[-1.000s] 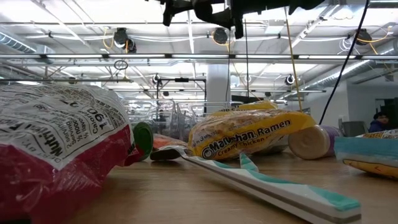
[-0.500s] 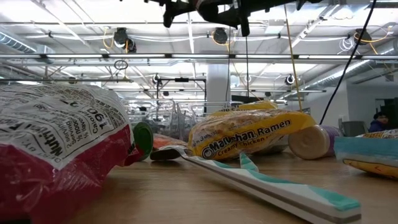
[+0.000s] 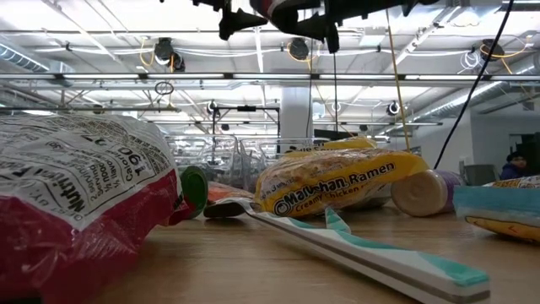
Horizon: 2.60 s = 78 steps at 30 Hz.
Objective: Pick & Place Food Item
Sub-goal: Adjust the orange spice bottle in the left transparent bin
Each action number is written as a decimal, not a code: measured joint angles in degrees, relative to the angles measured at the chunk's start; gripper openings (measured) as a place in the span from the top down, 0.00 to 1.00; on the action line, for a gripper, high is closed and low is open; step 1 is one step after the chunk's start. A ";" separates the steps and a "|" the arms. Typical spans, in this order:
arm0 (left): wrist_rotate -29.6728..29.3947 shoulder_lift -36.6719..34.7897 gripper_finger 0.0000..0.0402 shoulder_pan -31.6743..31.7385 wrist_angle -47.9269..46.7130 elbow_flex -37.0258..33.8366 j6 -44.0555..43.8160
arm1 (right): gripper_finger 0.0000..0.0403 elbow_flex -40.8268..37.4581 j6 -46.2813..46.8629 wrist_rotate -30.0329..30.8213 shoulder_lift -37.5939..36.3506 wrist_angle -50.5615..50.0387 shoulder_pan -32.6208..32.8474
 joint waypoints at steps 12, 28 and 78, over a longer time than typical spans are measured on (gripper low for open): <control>1.41 0.00 0.10 -0.04 0.38 0.00 1.57 | 0.51 -0.07 -2.14 -9.28 -2.06 -9.43 -2.42; 1.97 2.60 0.10 -2.97 -18.12 11.46 8.46 | 0.51 8.35 -11.01 -18.26 0.64 -27.28 -2.87; 3.66 14.29 0.40 -6.01 -41.99 24.26 14.58 | 0.51 22.51 -22.08 -17.74 7.78 -40.01 -1.67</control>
